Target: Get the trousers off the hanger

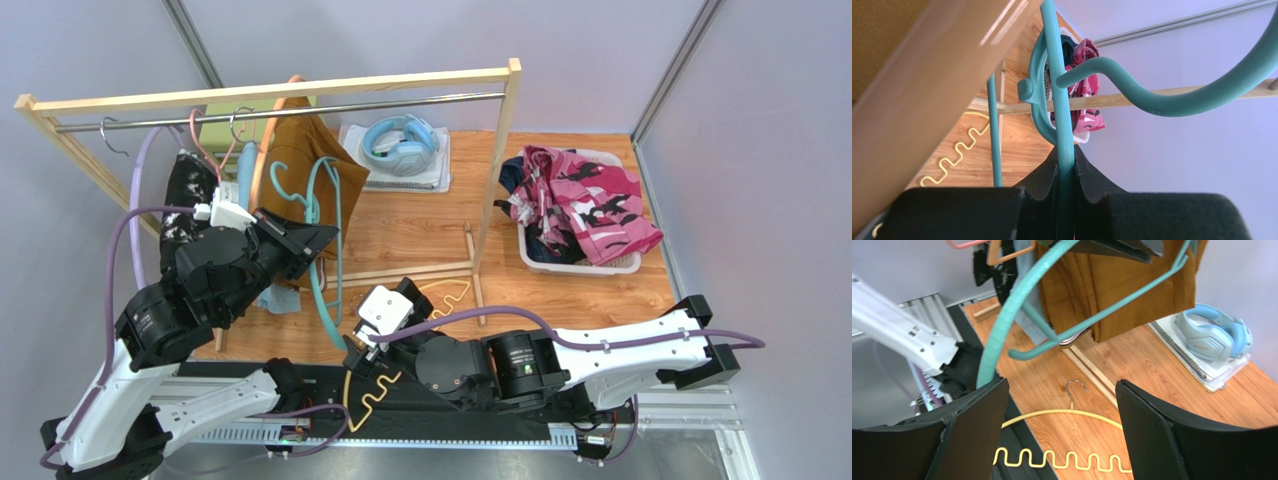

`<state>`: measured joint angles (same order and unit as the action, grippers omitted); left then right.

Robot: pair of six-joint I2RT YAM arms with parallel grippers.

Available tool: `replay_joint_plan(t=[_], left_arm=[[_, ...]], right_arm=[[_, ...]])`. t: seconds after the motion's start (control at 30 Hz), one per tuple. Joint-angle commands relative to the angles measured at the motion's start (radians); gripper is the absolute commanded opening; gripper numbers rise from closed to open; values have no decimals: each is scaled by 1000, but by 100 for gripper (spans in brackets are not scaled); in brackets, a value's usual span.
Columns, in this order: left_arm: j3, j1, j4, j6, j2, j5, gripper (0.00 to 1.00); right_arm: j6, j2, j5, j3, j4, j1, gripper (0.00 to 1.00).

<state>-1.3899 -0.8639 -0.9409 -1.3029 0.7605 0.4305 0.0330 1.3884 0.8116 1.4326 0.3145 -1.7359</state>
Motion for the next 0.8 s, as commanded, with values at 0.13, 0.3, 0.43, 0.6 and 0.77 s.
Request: replay_joint_plan(t=[0.13, 0.3, 0.43, 0.6, 0.77], left_arm=[[22, 2, 108, 40, 20, -61, 0], [103, 2, 264, 154, -49, -133, 0], [149, 2, 329, 191, -90, -187, 0], [155, 2, 343, 229, -107, -217, 0], [132, 2, 349, 303, -110, -277, 0]], right_arm=[[-88, -58, -274, 6, 69, 15, 78], [-90, -106, -368, -3, 71, 30, 70], [-117, -134, -501, 6, 83, 97, 64], [-119, -86, -655, 80, 123, 173, 64], [-79, -29, -755, 141, 146, 232, 65]])
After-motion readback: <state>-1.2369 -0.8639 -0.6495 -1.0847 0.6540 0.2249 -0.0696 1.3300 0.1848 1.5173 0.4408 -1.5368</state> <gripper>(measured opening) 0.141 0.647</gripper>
